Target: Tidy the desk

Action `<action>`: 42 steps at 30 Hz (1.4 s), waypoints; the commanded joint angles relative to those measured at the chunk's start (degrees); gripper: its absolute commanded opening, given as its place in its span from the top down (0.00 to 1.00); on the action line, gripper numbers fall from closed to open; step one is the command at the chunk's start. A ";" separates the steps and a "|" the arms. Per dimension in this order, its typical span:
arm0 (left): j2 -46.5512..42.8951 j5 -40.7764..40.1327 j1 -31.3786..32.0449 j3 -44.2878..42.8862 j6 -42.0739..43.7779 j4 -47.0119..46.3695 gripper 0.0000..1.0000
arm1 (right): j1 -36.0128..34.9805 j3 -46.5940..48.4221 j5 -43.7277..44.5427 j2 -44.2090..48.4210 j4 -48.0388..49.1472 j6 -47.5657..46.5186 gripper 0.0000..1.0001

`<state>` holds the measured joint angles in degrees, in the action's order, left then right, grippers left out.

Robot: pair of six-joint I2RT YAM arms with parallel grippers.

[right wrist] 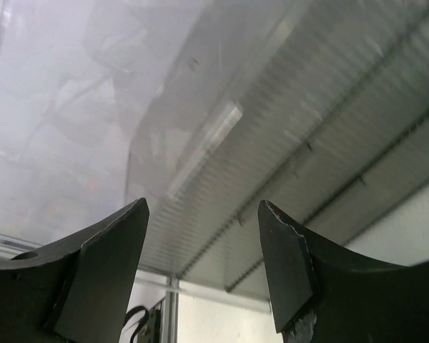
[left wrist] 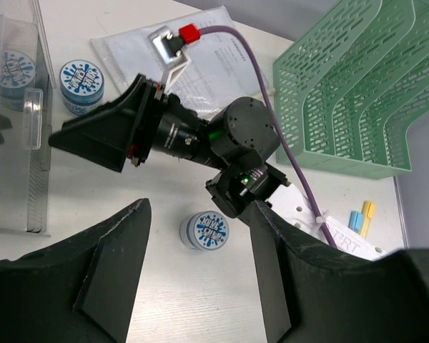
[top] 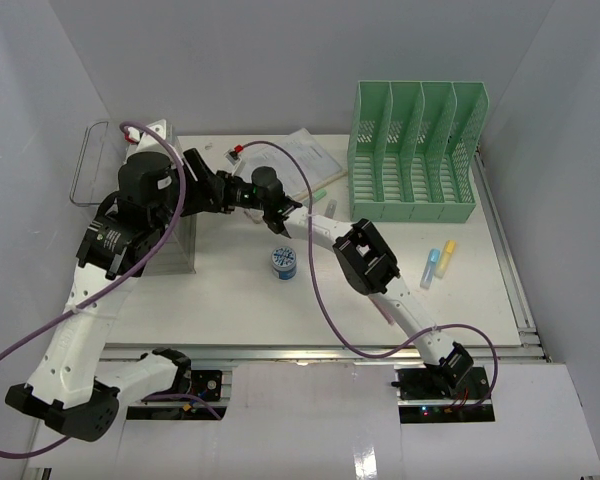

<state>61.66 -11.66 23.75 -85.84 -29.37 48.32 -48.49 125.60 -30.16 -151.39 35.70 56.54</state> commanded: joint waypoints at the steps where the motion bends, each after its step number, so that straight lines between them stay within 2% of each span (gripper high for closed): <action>1: -2.75 -0.75 -0.10 0.64 -0.61 0.87 0.32 | -0.48 4.98 5.98 0.84 0.38 -3.69 0.31; 13: -4.03 1.22 -0.02 2.75 -0.10 -1.27 0.32 | -1.23 9.33 10.50 -2.77 -1.77 -2.40 0.35; 22: -5.10 1.72 -0.10 5.06 -0.05 -1.90 0.32 | -2.72 11.16 11.24 -4.81 -1.69 -1.19 0.43; 27: -6.13 1.73 -0.10 6.60 -0.44 -2.10 0.32 | -3.12 11.49 11.47 -5.13 -1.98 -0.01 0.57; 32: -6.79 2.07 -0.10 7.17 -0.93 -2.02 0.32 | -3.37 11.16 11.79 -5.14 -2.21 0.75 0.76; 39: -7.96 2.08 -0.10 9.11 -2.43 -1.83 0.32 | -3.11 11.51 11.18 -3.83 -1.42 1.99 0.91; 42: -8.78 1.90 -0.10 11.44 -4.05 -2.69 0.32 | -2.35 11.11 10.78 -2.23 -1.33 2.06 0.92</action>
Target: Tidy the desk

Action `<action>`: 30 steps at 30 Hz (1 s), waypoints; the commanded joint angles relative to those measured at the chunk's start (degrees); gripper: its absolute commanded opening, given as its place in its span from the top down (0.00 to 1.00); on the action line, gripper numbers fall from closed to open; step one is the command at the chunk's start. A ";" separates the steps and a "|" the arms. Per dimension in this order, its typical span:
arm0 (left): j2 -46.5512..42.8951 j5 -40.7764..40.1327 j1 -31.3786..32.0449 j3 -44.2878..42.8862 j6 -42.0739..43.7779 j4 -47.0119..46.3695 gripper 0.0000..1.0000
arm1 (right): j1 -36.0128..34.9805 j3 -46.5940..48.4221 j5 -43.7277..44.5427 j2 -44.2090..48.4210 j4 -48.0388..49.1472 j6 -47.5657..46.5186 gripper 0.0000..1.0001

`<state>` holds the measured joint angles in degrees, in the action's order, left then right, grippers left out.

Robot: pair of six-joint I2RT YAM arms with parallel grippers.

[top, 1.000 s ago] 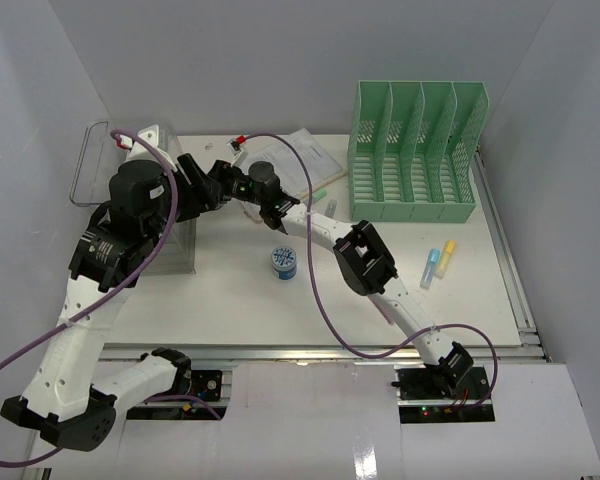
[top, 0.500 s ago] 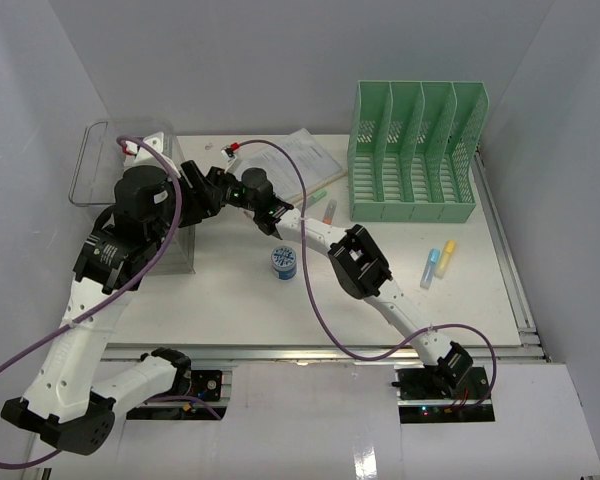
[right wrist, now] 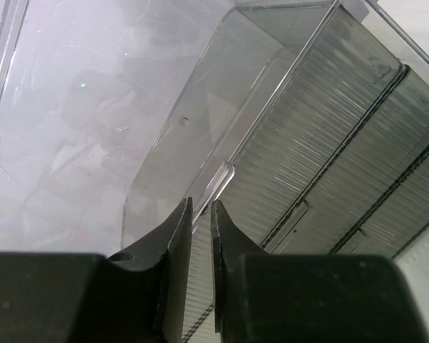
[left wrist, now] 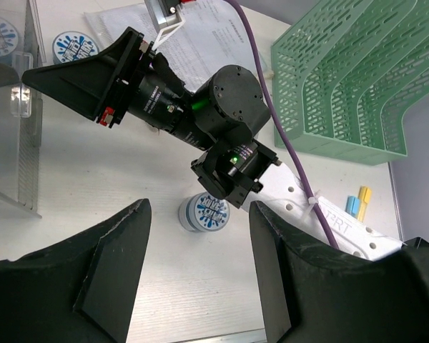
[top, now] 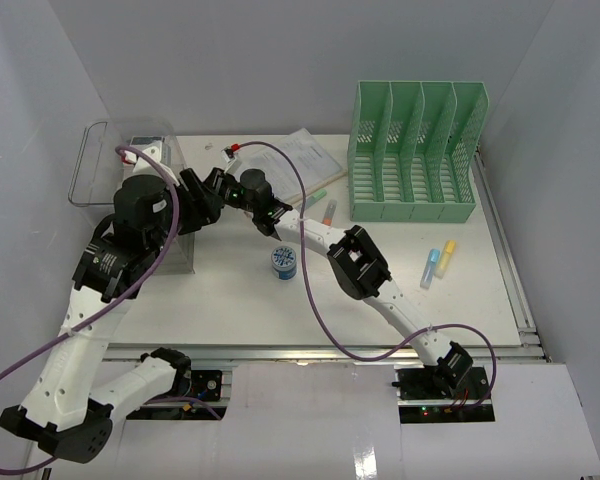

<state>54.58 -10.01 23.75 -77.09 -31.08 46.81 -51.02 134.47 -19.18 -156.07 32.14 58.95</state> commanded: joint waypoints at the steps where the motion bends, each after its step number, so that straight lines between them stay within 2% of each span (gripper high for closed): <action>1: -1.96 -0.07 -0.10 3.91 -2.98 -1.56 0.32 | 0.51 1.95 -0.33 3.28 2.26 -0.43 0.92; 8: -5.60 -5.53 -0.05 10.88 -5.50 -6.34 0.32 | 4.03 -2.96 -2.63 10.16 2.81 -0.89 0.92; 19: -8.06 -11.27 -0.10 15.12 -3.72 -10.43 0.29 | 6.81 -9.96 -5.35 17.32 2.50 -2.45 0.92; 26: -6.59 -15.55 -0.04 14.38 -4.12 -7.38 0.27 | 6.98 -11.81 -5.79 20.31 2.51 -3.30 0.92; 30: -5.81 -17.24 -0.10 14.98 -3.29 -10.24 0.26 | 6.89 -12.34 -5.93 21.46 2.11 -3.49 0.92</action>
<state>48.34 -23.52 23.75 -62.24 -35.02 38.65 -44.38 122.56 -24.08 -140.00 30.77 58.10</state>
